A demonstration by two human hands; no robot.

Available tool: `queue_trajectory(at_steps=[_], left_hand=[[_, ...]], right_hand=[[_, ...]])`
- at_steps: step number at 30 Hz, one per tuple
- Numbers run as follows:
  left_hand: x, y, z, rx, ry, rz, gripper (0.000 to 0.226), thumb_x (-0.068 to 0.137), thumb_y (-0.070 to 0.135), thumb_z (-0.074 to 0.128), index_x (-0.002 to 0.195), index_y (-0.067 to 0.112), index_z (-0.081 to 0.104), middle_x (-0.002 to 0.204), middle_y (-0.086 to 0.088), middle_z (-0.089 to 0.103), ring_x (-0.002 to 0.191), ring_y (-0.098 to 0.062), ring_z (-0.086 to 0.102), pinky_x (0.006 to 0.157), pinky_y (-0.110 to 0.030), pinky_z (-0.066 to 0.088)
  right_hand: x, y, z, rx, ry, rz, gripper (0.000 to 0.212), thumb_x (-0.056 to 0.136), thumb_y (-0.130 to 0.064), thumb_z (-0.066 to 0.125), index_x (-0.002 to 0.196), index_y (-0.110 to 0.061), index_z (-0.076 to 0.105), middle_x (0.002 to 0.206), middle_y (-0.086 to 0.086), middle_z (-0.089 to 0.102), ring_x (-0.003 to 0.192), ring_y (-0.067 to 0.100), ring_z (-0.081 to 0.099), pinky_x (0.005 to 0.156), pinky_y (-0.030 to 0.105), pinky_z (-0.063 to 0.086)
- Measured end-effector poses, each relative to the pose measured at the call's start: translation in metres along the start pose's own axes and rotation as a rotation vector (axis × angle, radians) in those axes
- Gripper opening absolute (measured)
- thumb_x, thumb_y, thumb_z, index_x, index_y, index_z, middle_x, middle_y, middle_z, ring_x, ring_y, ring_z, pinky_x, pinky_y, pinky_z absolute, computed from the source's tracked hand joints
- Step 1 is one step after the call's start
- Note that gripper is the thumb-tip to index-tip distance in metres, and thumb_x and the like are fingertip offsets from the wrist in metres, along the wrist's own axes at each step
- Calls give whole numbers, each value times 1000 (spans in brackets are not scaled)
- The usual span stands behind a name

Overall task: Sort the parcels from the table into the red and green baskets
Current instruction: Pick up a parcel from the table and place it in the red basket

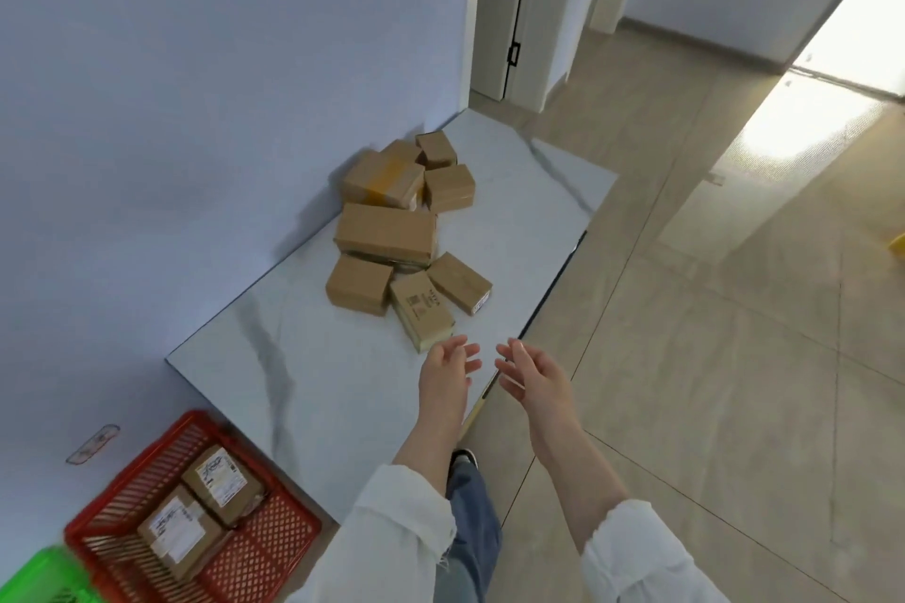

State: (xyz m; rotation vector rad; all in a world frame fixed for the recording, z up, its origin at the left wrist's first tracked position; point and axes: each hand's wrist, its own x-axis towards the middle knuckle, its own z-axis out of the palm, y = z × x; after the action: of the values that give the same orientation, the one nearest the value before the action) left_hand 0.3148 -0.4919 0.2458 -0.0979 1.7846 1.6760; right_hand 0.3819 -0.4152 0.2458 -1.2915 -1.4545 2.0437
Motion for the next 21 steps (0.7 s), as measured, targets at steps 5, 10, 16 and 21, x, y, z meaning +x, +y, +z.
queue_trajectory(at_steps=[5,10,16,21], left_hand=[[78,28,37,-50,39,-55,21,98,12,36,112,12,52,109,-3,61,96,-16,59,79,-25,43],[158,62,59,-73,145,-137,28,99,11,34,121,5,50,107,-5,61,94,-18,57,79,-27,42],[226,107,76,-112,240,-147,26,99,13,35,120,8,50,112,-6,62,95,-17,58,87,-28,43],[276,120,81,-186,385,-165,21,99,13,37,115,12,51,107,-2,61,87,-12,57,75,-23,43]], right_hand=[[91,-41,5,-53,-26,48,13,95,-20,51,102,-12,60,99,1,67,96,18,62,79,24,51],[175,-82,18,-127,-74,85,16,94,-19,53,105,-9,60,96,-1,67,94,18,62,81,28,51],[254,-121,43,-210,-156,110,14,94,-19,53,104,-11,59,96,-1,66,96,19,62,90,34,51],[331,-136,66,-350,-306,134,14,92,-23,56,104,-16,59,104,3,66,98,16,63,83,29,50]])
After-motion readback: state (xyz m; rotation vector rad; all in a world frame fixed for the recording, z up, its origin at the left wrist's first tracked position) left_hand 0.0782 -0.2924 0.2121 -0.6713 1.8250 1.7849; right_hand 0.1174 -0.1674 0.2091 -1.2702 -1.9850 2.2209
